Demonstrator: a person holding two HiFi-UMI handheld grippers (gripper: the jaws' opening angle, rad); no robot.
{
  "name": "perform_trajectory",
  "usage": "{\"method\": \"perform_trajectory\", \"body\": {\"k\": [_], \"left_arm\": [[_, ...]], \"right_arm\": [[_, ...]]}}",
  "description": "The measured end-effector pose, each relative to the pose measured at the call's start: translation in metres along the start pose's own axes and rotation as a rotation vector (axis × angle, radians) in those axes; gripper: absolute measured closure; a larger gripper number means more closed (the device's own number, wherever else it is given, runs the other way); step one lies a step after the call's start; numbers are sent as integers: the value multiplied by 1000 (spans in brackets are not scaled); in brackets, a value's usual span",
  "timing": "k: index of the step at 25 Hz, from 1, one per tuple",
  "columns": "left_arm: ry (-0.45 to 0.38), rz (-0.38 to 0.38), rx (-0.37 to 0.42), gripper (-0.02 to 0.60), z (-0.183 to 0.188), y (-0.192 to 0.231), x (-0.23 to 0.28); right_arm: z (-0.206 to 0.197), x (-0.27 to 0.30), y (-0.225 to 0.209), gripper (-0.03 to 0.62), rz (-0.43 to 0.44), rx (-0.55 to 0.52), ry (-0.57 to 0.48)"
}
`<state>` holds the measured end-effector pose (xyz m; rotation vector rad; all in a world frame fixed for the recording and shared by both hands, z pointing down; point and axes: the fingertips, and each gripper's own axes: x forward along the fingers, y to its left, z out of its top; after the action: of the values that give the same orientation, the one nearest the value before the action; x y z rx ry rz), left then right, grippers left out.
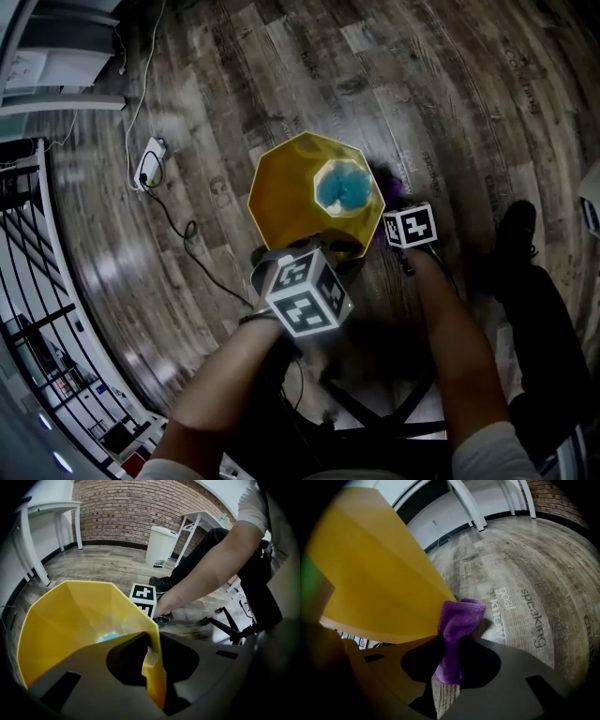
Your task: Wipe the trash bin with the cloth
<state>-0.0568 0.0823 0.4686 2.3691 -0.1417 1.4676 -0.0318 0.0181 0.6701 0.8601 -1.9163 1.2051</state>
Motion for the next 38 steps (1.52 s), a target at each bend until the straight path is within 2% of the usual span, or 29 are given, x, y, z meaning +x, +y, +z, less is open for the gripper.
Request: {"method": "perform_trajectory", "body": {"k": [4,6,8,14,22,28,33,38], "left_arm": [[-7,4,-13,535,-1,0,1],[-10,1,-20,537,-1,0,2],[-15,-5,-23,536,1,0,2],[-25,-19,-41,535,7,-1,5],[-80,-43,-130,518,29,3,12],[-135,-62,-215,498,42,7,15],[-127,-69,-126,469,38,-1,4],[-60,-92,-2,434,15,-16,-8]], "right_arm": [[-14,12,6,488,11,-30,79],[-13,10,-3,488,-30,-67,75],[-8,4,-8,488,-59,-86,51],[-2,-28,-6,488,-32,-35,-21],[-5,-85,-11,488,-28,31,-133],[0,-126,11,488,33,119,-243],[4,-153,32,488,121,157,-320],[-2,-171,49,488,232,215,-351]]}}
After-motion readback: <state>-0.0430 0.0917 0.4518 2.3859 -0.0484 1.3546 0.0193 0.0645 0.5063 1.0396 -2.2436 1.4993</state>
